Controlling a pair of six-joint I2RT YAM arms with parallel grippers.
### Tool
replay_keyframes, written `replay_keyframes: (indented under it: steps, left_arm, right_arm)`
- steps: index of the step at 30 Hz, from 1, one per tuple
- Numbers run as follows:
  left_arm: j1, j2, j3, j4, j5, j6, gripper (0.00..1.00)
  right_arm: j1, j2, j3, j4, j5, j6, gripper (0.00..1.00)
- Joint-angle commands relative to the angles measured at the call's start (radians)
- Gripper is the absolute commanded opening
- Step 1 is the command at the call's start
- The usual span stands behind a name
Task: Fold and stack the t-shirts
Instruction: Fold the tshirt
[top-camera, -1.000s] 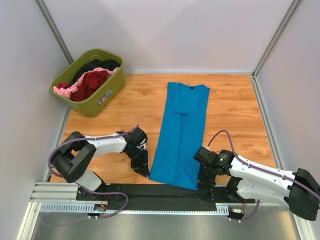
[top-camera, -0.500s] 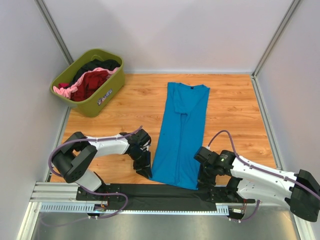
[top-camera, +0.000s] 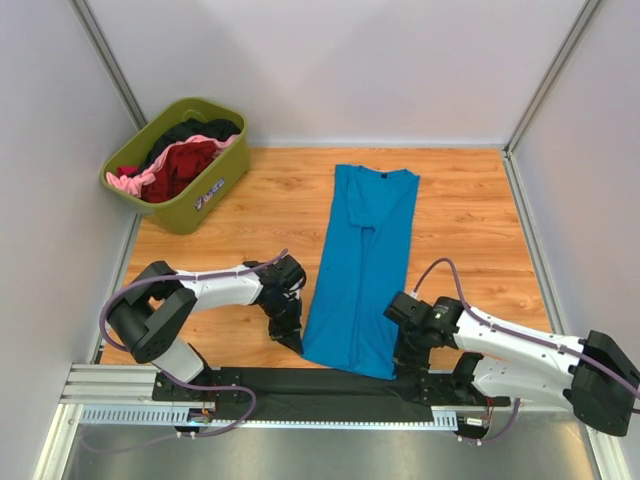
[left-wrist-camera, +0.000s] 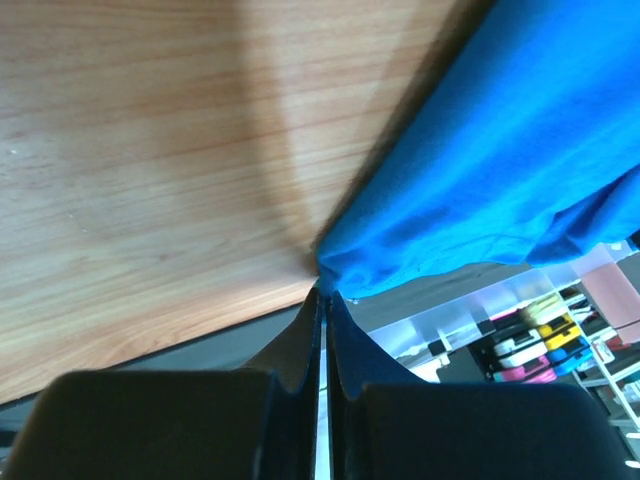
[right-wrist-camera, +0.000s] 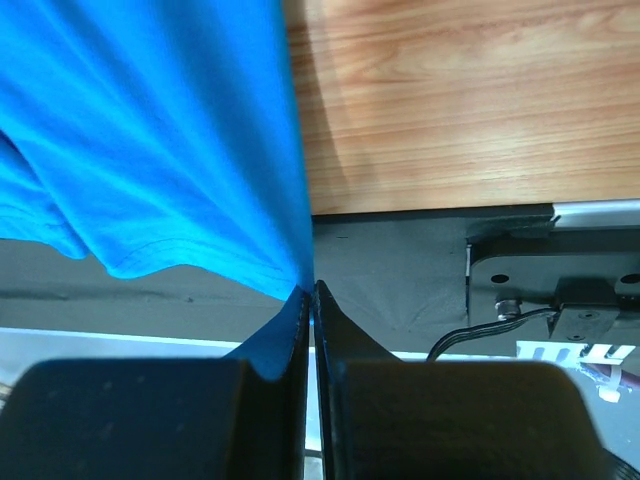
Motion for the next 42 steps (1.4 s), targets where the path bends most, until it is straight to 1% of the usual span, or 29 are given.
replay_keyframes:
  steps: [1,5,7,8,10,15,17,19,22,24,28,30,33,37,42]
  left_arm:
    - [-0.006,-0.003,0.058,-0.035,0.005,-0.019,0.00]
    - [0.005,0.060,0.151,-0.052,0.030,0.003,0.00]
    - [0.018,0.097,0.193,-0.082,0.033,0.021,0.00]
    - [0.026,0.109,0.240,-0.099,0.030,0.036,0.00]
    - [0.054,0.138,0.285,-0.142,0.018,0.052,0.00]
    - [0.117,0.226,0.458,-0.221,-0.007,0.106,0.00]
    - [0.143,0.282,0.547,-0.256,-0.019,0.125,0.00]
    - [0.170,0.344,0.636,-0.281,-0.027,0.130,0.00]
    - [0.209,0.421,0.748,-0.313,-0.027,0.141,0.00]
    - [0.236,0.465,0.796,-0.319,-0.025,0.147,0.00]
    - [0.284,0.516,0.905,-0.305,-0.006,0.150,0.00]
    - [0.316,0.537,0.926,-0.272,0.042,0.132,0.00]
    - [0.345,0.565,0.977,-0.262,0.045,0.123,0.00]
    - [0.367,0.609,1.070,-0.271,0.076,0.130,0.00]
    - [0.373,0.651,1.130,-0.258,0.091,0.139,0.00]
  right_arm:
    - [0.008,0.048,0.083,-0.018,0.037,-0.020,0.00]
    - [-0.004,0.153,0.195,-0.078,0.124,-0.106,0.00]
    - [-0.021,0.212,0.257,-0.089,0.136,-0.168,0.00]
    - [-0.048,0.232,0.276,-0.090,0.168,-0.192,0.00]
    - [-0.087,0.280,0.324,-0.090,0.173,-0.267,0.00]
    - [-0.272,0.363,0.419,-0.067,0.158,-0.425,0.00]
    - [-0.338,0.427,0.482,-0.061,0.150,-0.497,0.00]
    - [-0.390,0.499,0.554,-0.063,0.153,-0.537,0.00]
    - [-0.449,0.565,0.619,-0.063,0.150,-0.606,0.00]
    - [-0.504,0.622,0.678,-0.063,0.153,-0.656,0.00]
    - [-0.578,0.708,0.769,-0.070,0.150,-0.735,0.00]
    - [-0.612,0.746,0.816,-0.075,0.152,-0.756,0.00]
    - [-0.662,0.788,0.875,-0.083,0.149,-0.790,0.00]
    - [-0.694,0.832,0.939,-0.092,0.109,-0.832,0.00]
    - [-0.733,0.869,0.996,-0.103,0.106,-0.845,0.00]
